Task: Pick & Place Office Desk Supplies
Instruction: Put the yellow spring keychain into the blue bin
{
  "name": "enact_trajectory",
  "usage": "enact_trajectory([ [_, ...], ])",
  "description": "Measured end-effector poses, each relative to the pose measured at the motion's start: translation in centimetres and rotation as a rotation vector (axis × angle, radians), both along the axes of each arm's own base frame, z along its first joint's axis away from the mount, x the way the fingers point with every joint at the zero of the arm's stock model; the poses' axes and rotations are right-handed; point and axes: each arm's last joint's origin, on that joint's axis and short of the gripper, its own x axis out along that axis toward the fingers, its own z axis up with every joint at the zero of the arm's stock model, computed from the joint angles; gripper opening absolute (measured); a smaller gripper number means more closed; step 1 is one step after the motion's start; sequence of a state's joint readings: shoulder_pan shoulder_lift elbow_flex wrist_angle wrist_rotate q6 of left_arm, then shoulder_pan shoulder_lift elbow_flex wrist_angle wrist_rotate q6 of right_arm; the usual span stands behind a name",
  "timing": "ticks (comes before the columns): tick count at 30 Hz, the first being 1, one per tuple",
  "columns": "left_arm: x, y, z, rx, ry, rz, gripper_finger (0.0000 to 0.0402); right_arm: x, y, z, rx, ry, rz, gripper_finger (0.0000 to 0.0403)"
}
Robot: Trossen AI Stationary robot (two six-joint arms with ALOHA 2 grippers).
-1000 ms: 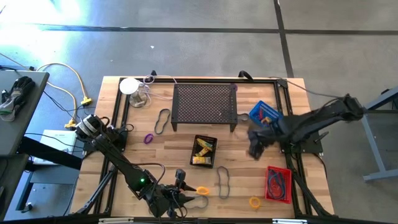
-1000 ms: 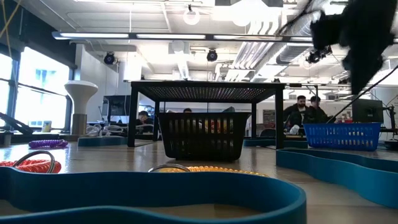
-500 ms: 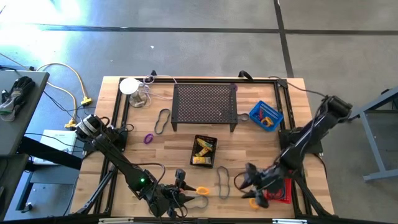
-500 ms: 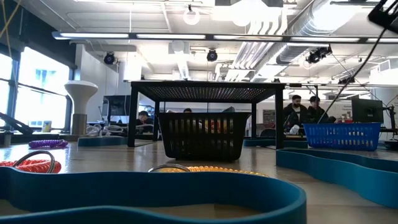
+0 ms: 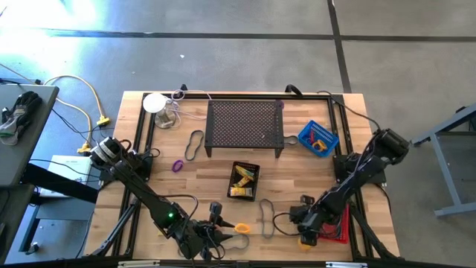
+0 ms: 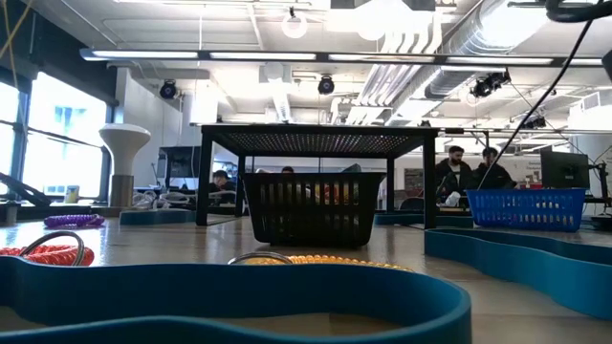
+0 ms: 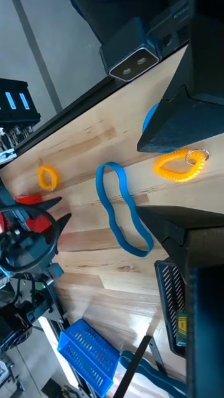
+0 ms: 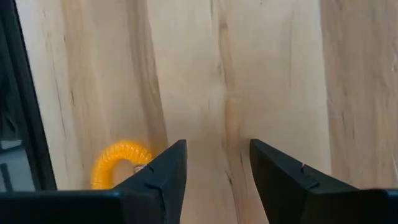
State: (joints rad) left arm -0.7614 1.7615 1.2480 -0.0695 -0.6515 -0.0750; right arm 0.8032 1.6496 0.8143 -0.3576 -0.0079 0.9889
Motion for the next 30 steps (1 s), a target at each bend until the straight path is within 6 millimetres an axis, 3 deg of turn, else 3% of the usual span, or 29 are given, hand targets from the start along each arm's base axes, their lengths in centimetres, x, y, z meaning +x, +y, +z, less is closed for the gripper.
enact_trajectory([
  [12,0.0,0.0,-0.1,0.001,0.005,0.002,0.0142,0.6,1.4,3.1,0.229,-0.144,0.026,0.0143],
  [22,-0.1,0.0,-0.1,-0.001,0.009,0.003,0.0142,-1.0,2.3,2.9,0.227,-0.065,-0.048,0.0099],
  [30,-0.1,0.0,-0.2,-0.01,0.017,0.01,0.0142,-1.1,1.9,2.6,0.16,-0.074,-0.05,0.0081],
])
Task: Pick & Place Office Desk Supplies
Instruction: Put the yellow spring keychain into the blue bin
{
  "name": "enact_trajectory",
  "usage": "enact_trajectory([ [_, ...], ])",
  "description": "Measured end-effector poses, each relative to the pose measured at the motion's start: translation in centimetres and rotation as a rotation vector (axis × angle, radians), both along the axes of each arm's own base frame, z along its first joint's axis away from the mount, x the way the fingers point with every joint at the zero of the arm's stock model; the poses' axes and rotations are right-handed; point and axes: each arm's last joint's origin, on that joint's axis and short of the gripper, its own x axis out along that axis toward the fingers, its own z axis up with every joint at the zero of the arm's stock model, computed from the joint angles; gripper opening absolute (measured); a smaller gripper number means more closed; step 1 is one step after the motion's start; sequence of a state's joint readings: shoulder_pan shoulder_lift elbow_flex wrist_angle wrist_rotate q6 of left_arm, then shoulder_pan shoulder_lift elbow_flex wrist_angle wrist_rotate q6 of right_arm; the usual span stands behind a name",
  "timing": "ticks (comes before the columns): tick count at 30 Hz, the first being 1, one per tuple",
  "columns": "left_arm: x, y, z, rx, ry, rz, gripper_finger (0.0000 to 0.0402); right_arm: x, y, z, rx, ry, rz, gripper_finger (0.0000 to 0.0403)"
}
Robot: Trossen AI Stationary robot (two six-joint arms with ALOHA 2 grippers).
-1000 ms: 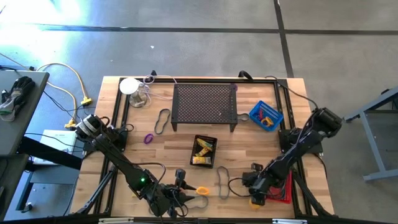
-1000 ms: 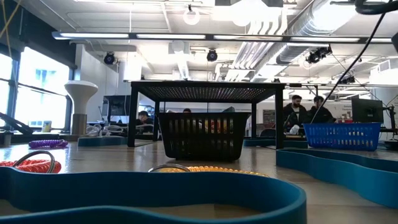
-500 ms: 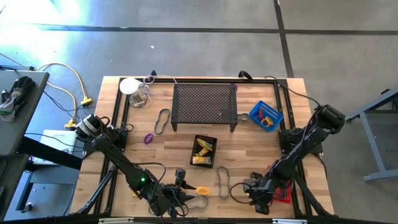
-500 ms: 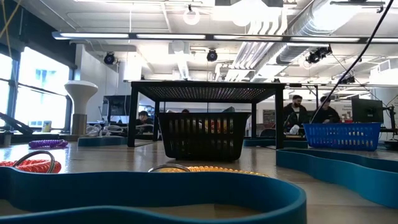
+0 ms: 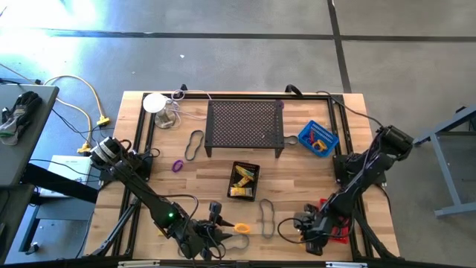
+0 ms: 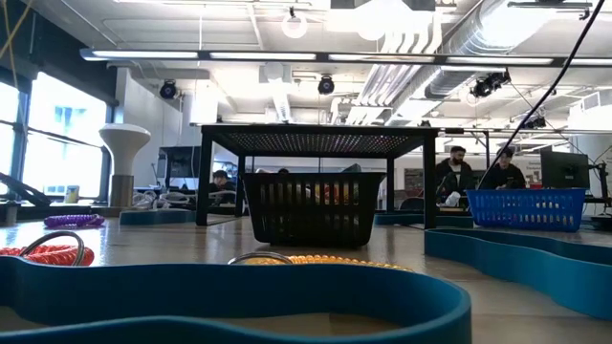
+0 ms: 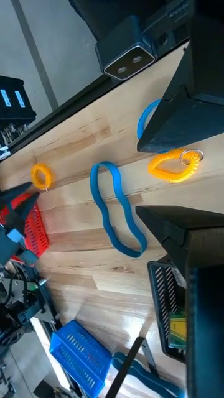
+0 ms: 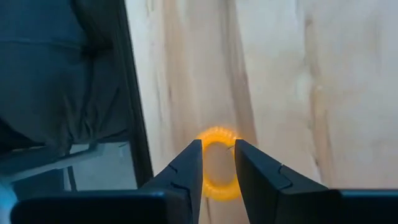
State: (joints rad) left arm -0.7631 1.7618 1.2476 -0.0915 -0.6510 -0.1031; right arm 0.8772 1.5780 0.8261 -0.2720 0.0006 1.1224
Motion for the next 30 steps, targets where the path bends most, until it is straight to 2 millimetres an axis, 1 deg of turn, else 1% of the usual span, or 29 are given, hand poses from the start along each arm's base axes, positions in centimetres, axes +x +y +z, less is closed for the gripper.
enact_trajectory([
  [7,0.0,0.0,0.0,0.001,0.004,0.001,0.0142,0.6,0.3,0.4,0.016,-0.103,0.072,0.008],
  [9,0.0,0.0,0.0,0.001,0.004,0.001,0.0142,0.8,0.5,0.6,0.012,-0.154,0.071,0.008],
  [12,0.0,0.0,0.0,-0.003,0.005,0.003,0.0142,1.3,0.5,0.9,-0.042,-0.263,0.053,0.008],
  [14,0.0,0.0,-0.1,-0.008,0.007,0.008,0.0142,1.9,0.5,1.2,-0.061,-0.352,0.065,0.0079],
  [17,-0.1,0.1,-0.1,-0.005,0.012,0.008,0.0142,2.5,0.6,1.9,-0.114,-0.476,0.146,0.0075],
  [20,0.1,0.2,-0.1,-0.008,0.012,0.014,0.0142,3.2,1.2,3.7,-0.203,-0.558,0.243,0.0061],
  [23,0.1,0.2,-0.1,-0.008,0.012,0.016,0.0142,3.8,1.3,5.4,-0.284,-0.521,0.314,0.0039],
  [27,0.1,0.3,-0.2,-0.006,0.017,0.018,0.0142,3.8,1.4,8.2,-0.352,-0.437,0.336,0.0008],
  [29,0.1,0.3,-0.2,-0.006,0.019,0.018,0.0142,3.6,1.8,8.9,-0.374,-0.397,0.346,0.0004],
  [30,0.1,0.3,-0.2,-0.003,0.022,0.018,0.0142,3.5,2.1,9.0,-0.39,-0.38,0.353,0.0003],
])
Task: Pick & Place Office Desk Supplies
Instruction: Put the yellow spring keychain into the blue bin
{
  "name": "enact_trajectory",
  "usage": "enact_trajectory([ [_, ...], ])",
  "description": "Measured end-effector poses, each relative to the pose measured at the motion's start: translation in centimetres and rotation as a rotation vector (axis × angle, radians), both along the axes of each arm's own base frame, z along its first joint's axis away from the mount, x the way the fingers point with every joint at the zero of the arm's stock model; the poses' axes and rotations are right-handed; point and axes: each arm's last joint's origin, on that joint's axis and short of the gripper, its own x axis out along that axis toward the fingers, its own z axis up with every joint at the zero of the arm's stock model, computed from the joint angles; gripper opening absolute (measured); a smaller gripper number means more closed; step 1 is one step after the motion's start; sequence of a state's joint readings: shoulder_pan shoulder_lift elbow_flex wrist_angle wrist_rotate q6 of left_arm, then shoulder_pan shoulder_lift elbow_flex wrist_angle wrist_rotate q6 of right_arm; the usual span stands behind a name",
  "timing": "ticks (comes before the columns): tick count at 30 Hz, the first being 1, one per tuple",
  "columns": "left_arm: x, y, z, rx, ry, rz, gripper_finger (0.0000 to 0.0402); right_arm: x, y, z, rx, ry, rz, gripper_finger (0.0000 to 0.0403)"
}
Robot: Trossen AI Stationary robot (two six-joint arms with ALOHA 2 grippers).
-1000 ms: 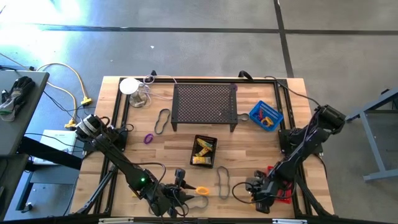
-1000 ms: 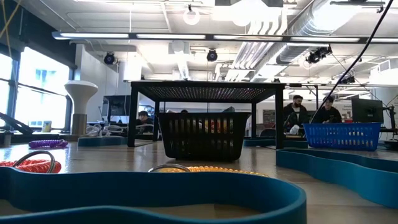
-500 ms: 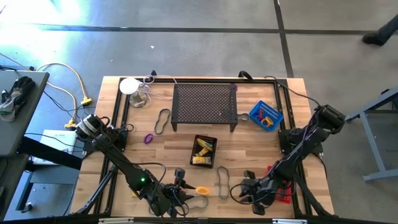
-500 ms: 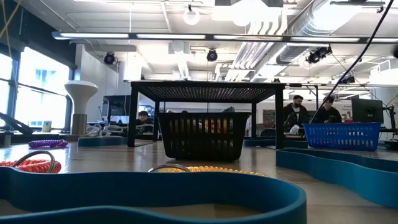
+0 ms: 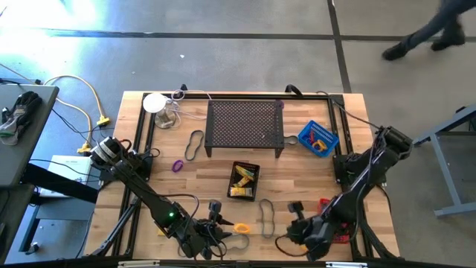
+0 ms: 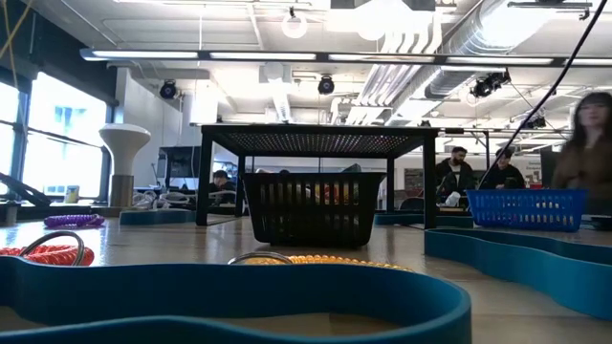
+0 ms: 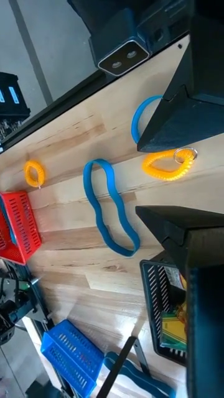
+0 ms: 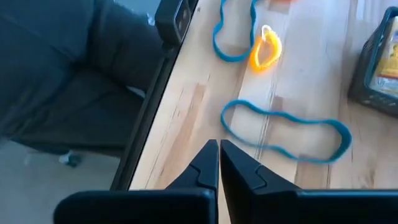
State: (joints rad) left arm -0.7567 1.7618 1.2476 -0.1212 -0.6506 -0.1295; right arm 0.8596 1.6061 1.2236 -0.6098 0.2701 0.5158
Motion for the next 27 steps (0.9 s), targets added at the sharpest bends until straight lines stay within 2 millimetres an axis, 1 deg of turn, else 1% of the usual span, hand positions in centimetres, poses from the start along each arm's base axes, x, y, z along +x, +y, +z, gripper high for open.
enact_trajectory([
  [2,-0.1,-0.1,0.0,0.001,0.006,-0.004,0.0142,-0.6,0.5,-0.3,-0.055,0.046,0.006,0.0003],
  [4,-0.2,-0.1,-0.1,-0.005,0.011,-0.012,0.0142,-1.0,0.7,-1.2,-0.088,0.107,-0.014,0.0003],
  [6,-0.2,-0.2,-0.1,-0.01,0.015,-0.02,0.0142,-1.6,0.7,-2.5,-0.122,0.227,-0.071,0.0003],
  [9,-0.2,-0.2,-0.1,-0.014,0.017,-0.025,0.0142,-2.3,0.0,-4.8,-0.209,0.464,-0.202,0.0003],
  [12,-0.2,-0.2,-0.1,-0.016,0.018,-0.025,0.0142,-2.2,0.0,-6.5,-0.222,0.588,-0.269,0.0003],
  [15,0.0,0.0,-0.1,-0.025,0.015,-0.015,0.0142,-1.6,0.5,-7.6,-0.188,0.622,-0.269,0.0003],
  [17,0.1,0.1,-0.1,-0.034,0.016,-0.005,0.0142,-1.2,0.7,-8.0,-0.152,0.627,-0.265,0.0003],
  [21,0.2,0.2,-0.1,-0.035,0.017,-0.001,0.0142,0.0,0.3,-8.0,-0.087,0.614,-0.301,0.0003],
  [25,0.2,0.2,-0.1,-0.031,0.021,-0.001,0.0142,1.2,0.0,-7.9,-0.004,0.593,-0.407,0.0003],
  [27,0.1,0.3,-0.2,-0.027,0.025,-0.001,0.0142,1.5,-0.1,-7.9,0.021,0.596,-0.425,0.0005],
])
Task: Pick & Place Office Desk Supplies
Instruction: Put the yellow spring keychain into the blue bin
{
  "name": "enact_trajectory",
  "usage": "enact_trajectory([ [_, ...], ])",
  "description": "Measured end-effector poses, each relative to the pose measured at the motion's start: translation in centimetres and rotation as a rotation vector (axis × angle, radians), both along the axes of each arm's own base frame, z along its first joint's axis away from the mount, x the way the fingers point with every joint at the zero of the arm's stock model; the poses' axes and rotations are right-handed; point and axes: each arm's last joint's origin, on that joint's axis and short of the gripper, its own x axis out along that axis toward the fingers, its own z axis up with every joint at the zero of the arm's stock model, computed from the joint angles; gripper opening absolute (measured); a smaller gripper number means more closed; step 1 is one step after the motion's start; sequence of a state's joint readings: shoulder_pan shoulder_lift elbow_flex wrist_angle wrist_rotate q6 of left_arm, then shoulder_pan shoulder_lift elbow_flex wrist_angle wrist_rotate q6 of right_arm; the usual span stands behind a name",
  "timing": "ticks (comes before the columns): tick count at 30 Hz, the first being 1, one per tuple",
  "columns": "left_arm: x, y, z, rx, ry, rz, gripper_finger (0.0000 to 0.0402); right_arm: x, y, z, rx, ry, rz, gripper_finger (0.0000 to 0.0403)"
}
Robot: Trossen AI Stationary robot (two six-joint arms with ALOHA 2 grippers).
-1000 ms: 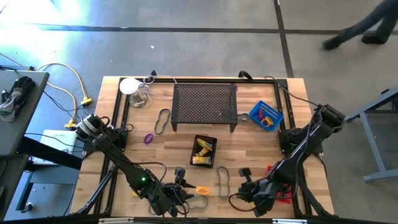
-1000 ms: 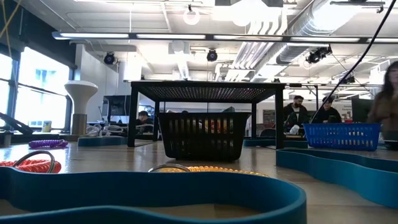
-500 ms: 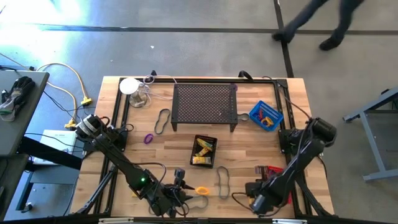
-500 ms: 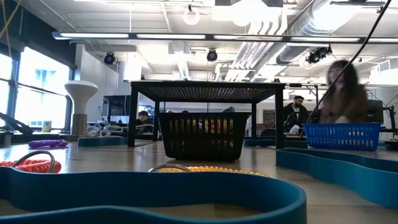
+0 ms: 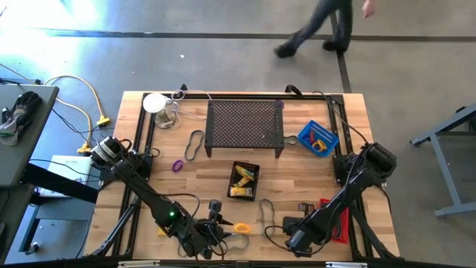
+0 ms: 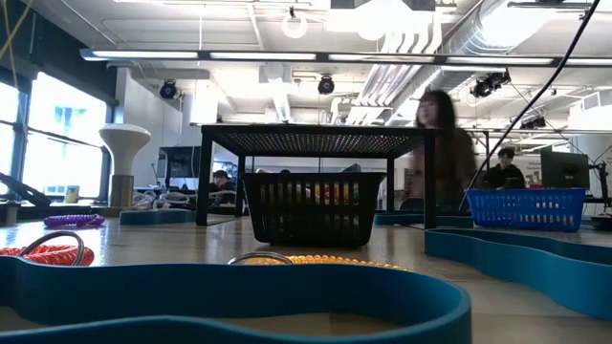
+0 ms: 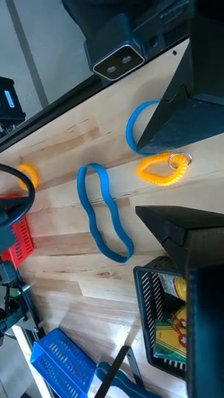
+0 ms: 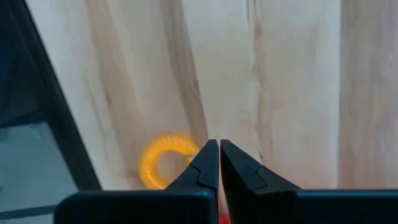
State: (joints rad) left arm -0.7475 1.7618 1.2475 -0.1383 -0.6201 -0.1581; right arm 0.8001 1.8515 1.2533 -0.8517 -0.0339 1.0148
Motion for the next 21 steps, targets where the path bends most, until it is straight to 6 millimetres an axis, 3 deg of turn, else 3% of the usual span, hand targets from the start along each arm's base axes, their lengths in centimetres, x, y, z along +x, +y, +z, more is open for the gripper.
enact_trajectory([
  [7,-0.1,0.0,0.0,0.003,0.003,-0.001,0.0142,-0.2,0.2,0.0,0.008,0.007,0.065,0.0049],
  [14,0.0,0.0,0.0,-0.001,0.003,0.002,0.0142,-0.3,0.3,0.0,-0.007,-0.003,0.064,0.013],
  [21,0.0,0.0,0.0,-0.008,0.004,0.008,0.0142,-1.8,1.2,-0.4,-0.007,0.01,0.2,0.019],
])
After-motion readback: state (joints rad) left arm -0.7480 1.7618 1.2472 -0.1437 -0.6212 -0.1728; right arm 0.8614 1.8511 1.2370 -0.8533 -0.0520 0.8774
